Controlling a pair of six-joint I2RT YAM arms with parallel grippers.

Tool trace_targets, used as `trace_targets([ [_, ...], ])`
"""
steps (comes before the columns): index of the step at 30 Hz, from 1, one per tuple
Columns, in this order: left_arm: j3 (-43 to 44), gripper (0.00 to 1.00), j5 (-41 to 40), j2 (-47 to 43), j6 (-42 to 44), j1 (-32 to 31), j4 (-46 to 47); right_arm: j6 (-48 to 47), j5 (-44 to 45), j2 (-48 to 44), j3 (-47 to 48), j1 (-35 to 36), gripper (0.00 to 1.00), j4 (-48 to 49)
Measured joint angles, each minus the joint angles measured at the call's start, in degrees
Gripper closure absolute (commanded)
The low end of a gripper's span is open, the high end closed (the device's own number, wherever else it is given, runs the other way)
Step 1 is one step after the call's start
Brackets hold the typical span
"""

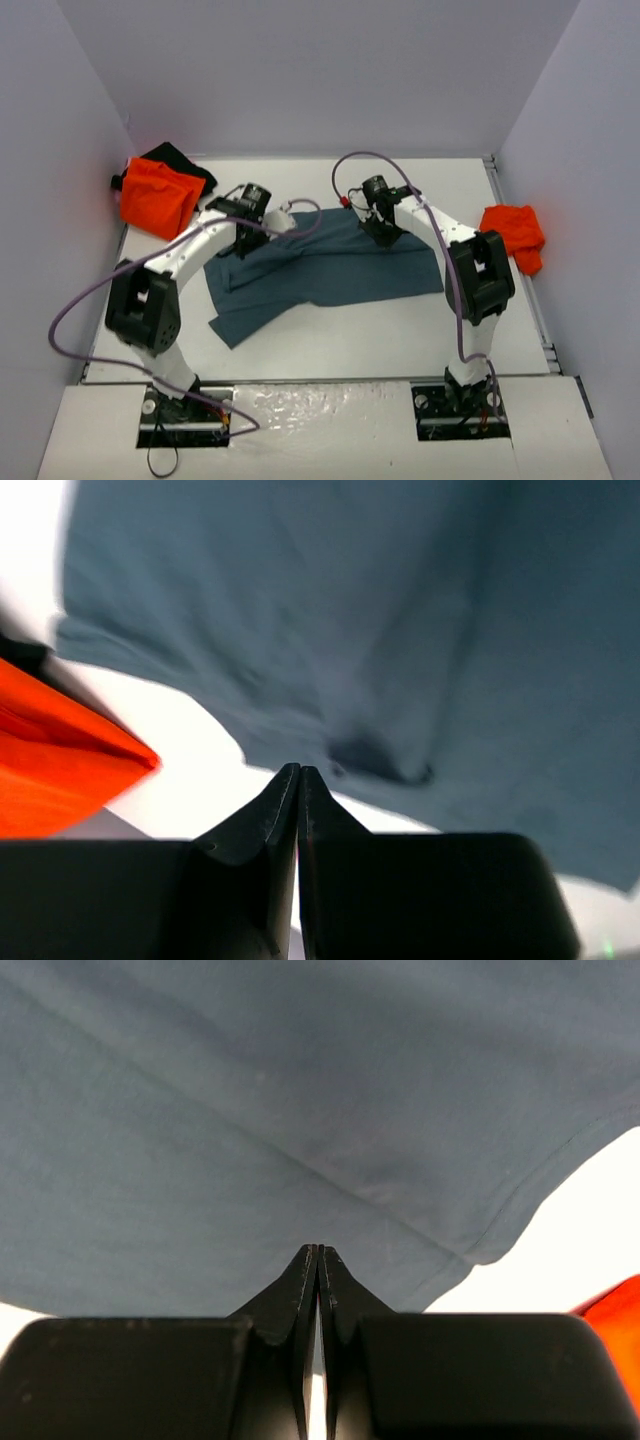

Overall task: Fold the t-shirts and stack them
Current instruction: Fold the flattened tshirt in 1/3 of the way

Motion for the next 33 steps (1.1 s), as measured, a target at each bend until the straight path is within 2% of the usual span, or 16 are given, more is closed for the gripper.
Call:
trace_targets([
  [3, 5.9, 1.0, 0.0, 6.9, -0.5, 1.9, 1.4, -0.1, -0.7, 2.4, 2.6, -1.0, 1.0, 0.7],
  [9, 12.3, 1.0, 0.6, 19.3, 0.0, 5.8, -1.1, -0.8, -0.9, 9.1, 7.4, -2.3, 1.0, 1.1],
  [14, 15.0, 1.0, 1.4, 22.5, 1.1, 8.4, -3.1, -2.0, -1.2, 13.4, 11.0, -2.4, 1.0, 0.1],
  [23, 29.3, 1.0, 0.5, 32.2, 1.1, 11.7, -8.0, -3.2, -1.7, 22.3, 24.0, -3.0, 1.0, -5.0],
  [27, 40.8, 1.0, -0.7, 39.3, 0.6, 12.8, -13.7, -3.2, -0.2, 28.1, 33.6, -4.3, 1.0, -8.2],
  [30, 55.5, 1.0, -2.9, 47.8, 0.0, 13.5, -17.2, -3.0, 2.4, 35.1, 45.9, -5.6, 1.0, -10.2],
  [33, 67.5, 1.0, -4.6, 54.3, -0.6, 14.1, -21.5, -2.5, 5.7, 39.2, 52.6, -7.1, 1.0, -9.8],
])
